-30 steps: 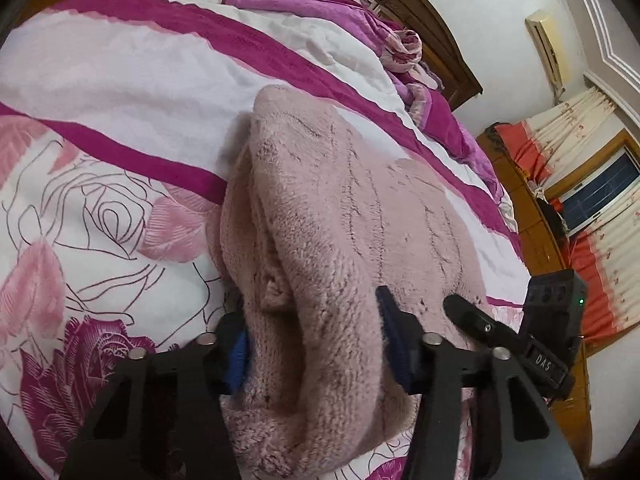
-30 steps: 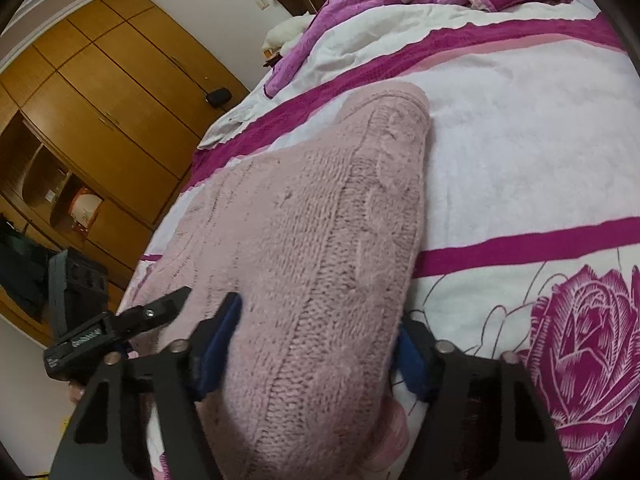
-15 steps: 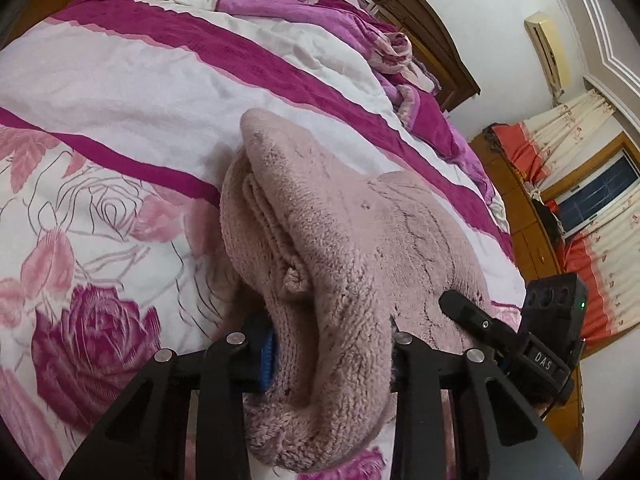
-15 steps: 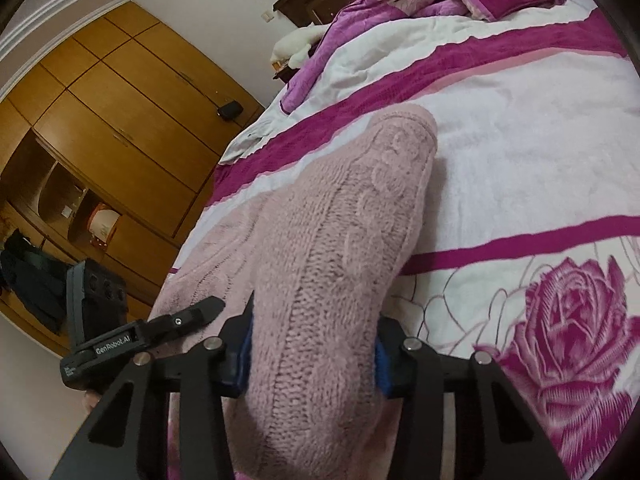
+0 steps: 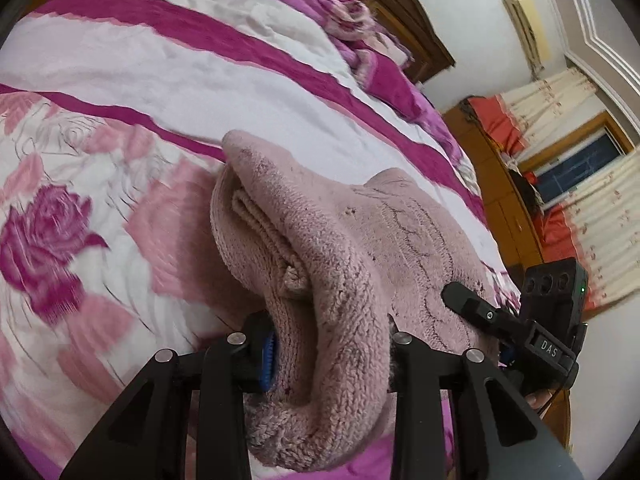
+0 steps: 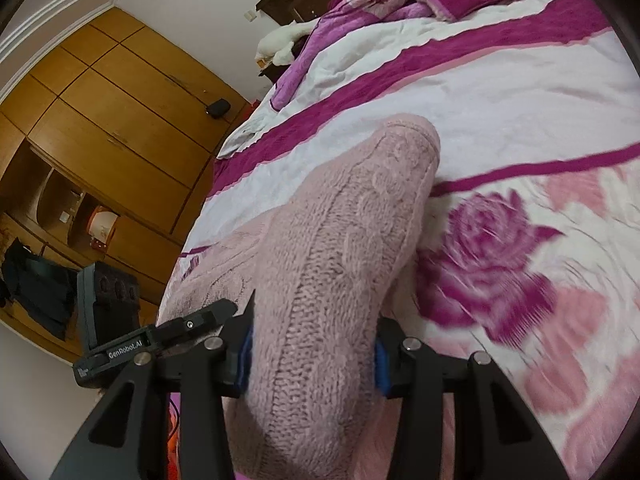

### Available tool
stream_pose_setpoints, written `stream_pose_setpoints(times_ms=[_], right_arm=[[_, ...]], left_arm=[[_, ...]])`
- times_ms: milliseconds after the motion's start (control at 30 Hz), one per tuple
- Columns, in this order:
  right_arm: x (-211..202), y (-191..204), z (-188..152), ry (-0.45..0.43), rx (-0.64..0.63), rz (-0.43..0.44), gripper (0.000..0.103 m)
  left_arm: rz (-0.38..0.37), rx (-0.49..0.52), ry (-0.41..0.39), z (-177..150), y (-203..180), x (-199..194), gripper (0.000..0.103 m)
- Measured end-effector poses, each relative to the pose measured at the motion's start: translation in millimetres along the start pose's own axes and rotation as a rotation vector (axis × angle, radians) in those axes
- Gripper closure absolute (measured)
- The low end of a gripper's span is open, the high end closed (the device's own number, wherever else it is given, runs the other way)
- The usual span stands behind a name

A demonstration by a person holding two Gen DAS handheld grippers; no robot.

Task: Fold small clothes
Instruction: 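Carry the folded cardigan with both grippers and lower it onto the bed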

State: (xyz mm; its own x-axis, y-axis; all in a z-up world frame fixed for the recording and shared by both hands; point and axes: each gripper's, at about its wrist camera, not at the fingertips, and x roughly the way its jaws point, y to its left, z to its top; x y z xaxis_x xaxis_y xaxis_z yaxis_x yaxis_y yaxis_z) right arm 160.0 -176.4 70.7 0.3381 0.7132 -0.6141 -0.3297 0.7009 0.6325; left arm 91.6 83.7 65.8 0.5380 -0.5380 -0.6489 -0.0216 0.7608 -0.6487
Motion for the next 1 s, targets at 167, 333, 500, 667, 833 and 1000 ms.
stream_pose_setpoints(times_ms=[167,333,500,667,833,1000], right_arm=[[-49,-11,-28,-0.024,0.019,-0.017,0.056],[-84,-24,-60,-0.033,0.038,-0.034,0.056],[-92,-45,-91,-0.018,0.076,-0.07,0.055],[-68,-76,-122,0.025,0.127,-0.168,0.049],[-80,-76,-134,-0.014,0.126,-0.175,0.047],[-110,-40,-132,-0.091,-0.023,-0.334,0.047]], left_arm=[[-0.026,0.053,0.02,-33,-36,-1,0.094],[-0.026,0.095,0.042,-65,-58,3,0.094],[0.048,0.133,0.08,-92,-53,17,0.092],[0.093,0.134,0.105,-106,-32,30,0.086],[0.142,0.159,0.083,-110,-45,10,0.085],[0.28,0.288,-0.067,-110,-76,-27,0.086]])
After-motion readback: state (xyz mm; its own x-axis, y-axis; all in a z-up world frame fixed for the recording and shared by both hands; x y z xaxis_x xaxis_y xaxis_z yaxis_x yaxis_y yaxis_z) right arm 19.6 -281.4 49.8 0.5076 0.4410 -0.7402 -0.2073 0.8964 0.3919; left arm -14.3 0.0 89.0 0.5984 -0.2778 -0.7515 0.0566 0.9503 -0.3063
